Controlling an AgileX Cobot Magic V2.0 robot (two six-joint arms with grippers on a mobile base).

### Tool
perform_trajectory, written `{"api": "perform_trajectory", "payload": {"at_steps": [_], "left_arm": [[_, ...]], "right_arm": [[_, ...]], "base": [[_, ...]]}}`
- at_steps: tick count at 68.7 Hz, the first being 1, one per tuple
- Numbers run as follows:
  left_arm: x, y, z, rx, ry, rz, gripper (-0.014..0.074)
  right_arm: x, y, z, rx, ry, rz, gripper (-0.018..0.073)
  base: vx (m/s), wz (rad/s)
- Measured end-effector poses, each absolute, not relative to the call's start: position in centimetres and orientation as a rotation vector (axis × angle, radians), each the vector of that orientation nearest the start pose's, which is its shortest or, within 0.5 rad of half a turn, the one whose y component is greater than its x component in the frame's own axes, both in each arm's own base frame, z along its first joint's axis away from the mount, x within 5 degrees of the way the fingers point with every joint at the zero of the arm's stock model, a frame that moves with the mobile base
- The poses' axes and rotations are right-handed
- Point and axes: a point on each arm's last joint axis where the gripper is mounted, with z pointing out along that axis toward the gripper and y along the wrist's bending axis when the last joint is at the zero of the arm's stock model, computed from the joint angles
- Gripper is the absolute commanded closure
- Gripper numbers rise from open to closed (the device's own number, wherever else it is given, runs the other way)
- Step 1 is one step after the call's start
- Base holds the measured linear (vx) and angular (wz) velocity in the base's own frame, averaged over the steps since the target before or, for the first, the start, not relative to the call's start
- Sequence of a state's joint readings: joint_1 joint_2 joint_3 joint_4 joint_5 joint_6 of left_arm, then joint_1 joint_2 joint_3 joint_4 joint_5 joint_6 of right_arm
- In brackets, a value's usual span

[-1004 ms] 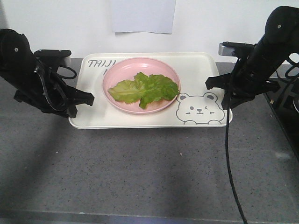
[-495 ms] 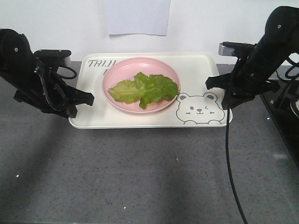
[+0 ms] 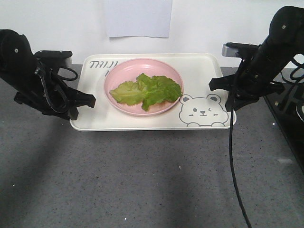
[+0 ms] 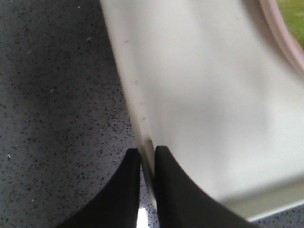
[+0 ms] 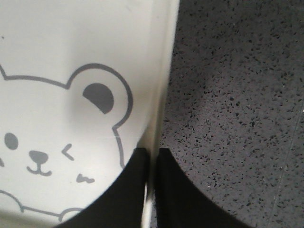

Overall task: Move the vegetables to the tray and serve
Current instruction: 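Hold the tray above the countertop while the base aligns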

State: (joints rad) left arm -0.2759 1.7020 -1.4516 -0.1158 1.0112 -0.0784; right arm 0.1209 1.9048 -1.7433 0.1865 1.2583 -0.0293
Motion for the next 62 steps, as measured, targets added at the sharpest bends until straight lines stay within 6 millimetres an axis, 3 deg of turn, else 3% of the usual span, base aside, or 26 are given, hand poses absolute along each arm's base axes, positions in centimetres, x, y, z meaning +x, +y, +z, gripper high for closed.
{"api": "perform_trajectory", "payload": {"at_steps": [62], "left_arm": [[34.53, -10.7, 29.54, 0.215, 2.752, -0.248, 0.0603]], "right_arm": [[39.74, 6.45, 29.35, -0.165, 2.895, 0.284, 0.0564]], "base": [[0.02, -0.01]]}}
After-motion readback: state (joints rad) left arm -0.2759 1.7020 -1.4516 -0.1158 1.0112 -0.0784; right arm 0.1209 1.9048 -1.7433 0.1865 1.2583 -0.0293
